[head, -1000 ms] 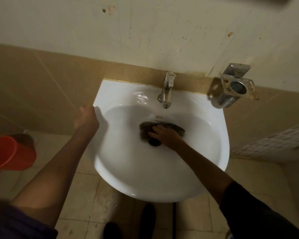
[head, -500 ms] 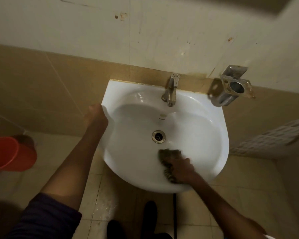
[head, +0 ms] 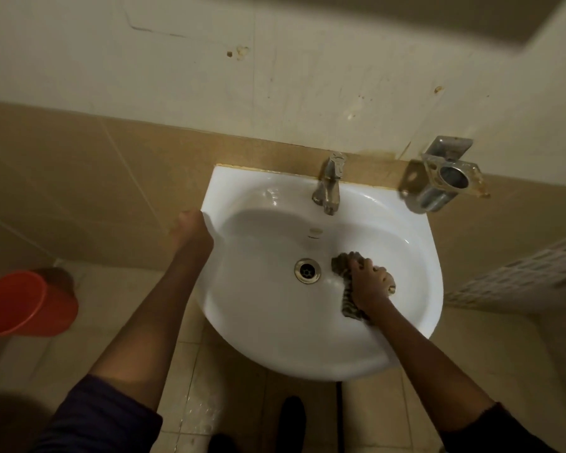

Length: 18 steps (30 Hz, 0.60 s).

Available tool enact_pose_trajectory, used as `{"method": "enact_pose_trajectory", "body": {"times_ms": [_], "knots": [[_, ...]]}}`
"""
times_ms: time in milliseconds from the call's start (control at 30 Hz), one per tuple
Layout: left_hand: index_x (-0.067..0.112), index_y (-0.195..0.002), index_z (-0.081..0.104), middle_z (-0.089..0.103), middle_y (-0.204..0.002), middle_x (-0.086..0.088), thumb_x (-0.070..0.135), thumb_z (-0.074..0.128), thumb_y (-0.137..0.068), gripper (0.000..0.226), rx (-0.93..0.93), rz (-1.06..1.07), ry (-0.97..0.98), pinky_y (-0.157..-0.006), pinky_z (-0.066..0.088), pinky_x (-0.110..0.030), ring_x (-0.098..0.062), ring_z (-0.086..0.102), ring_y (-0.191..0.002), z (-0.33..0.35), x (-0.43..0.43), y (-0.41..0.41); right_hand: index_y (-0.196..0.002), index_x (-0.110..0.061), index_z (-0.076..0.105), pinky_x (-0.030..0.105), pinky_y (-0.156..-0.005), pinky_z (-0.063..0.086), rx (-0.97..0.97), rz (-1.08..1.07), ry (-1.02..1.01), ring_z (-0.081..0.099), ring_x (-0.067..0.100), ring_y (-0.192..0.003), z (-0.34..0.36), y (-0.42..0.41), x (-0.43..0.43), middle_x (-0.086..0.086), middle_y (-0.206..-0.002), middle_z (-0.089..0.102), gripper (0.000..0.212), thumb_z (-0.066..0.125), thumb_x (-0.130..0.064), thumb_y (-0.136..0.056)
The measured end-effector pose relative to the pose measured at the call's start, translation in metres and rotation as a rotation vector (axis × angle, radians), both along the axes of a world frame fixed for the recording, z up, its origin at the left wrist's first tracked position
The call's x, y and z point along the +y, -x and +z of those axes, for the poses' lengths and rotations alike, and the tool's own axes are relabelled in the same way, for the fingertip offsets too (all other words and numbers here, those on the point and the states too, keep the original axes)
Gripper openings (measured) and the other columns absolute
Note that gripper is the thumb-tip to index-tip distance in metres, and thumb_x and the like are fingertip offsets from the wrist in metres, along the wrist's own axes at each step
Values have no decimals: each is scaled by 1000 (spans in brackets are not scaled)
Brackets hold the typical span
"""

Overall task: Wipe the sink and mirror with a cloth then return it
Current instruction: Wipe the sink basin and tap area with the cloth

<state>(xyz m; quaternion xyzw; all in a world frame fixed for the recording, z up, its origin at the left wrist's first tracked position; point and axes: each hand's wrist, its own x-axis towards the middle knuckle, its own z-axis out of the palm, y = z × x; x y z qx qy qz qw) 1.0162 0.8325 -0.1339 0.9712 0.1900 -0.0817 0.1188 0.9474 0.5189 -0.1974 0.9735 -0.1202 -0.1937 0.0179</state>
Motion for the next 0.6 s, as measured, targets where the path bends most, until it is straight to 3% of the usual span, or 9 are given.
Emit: {"method": "enact_pose_trajectory", "body": {"times_ms": [67, 167, 300, 433, 467, 533, 600], "knots": [[-5, -117, 55, 58, -120, -23, -3, 67, -78, 41, -21, -4, 3, -89, 50, -42, -38, 59, -112, 1, -3, 2, -139, -21, 30, 54, -101, 39, 28, 25, -29, 40, 40, -120, -4, 3, 25, 13, -145, 27, 62, 58, -14, -83], [-6, -120, 52, 56, -124, -24, -5, 57, -83, 37, -20, -24, -34, -93, 48, -42, -39, 56, -115, 3, -7, 7, -141, -19, 27, 54, -102, 39, 155, 70, -240, 36, 42, -124, -8, 21, 72, 17, -143, 28, 55, 46, -13, -90], [-1, -123, 53, 54, -128, -19, 4, 59, -86, 39, 27, -75, 5, -97, 46, -35, -33, 53, -120, 13, -3, 23, -132, -9, 40, 41, -96, 45, 228, 255, -514, 51, 33, -117, 14, 35, 108, 19, -131, 51, 46, 52, -15, -89], [7, -117, 62, 60, -123, -11, 21, 71, -80, 41, -198, -186, 338, -99, 40, -32, -26, 53, -117, 29, -20, 67, -118, -7, 50, 29, -79, 45, 125, 130, -650, 58, 25, -101, 60, 38, 99, 16, -118, 60, 33, 55, -19, -87], [9, -111, 66, 64, -117, -8, 31, 70, -80, 38, -162, -206, 448, -94, 43, -30, -23, 57, -110, 37, -29, 78, -117, -6, 50, 29, -79, 46, 63, 105, -659, 58, 23, -98, 73, 36, 93, 16, -116, 61, 34, 56, -21, -87], [10, -105, 69, 68, -108, -5, 49, 59, -84, 46, 101, -292, 665, -86, 47, -29, -19, 62, -96, 51, -48, 91, -117, -5, 49, 32, -81, 49, -40, 80, -684, 59, 24, -96, 103, 31, 82, 16, -113, 63, 36, 58, -25, -87], [10, -108, 66, 67, -108, -3, 50, 51, -88, 47, 282, -348, 875, -87, 49, -28, -19, 62, -99, 65, -64, 98, -121, -6, 48, 30, -78, 47, -131, 80, -694, 61, 24, -96, 137, 27, 71, 14, -112, 64, 43, 59, -29, -87]]}}
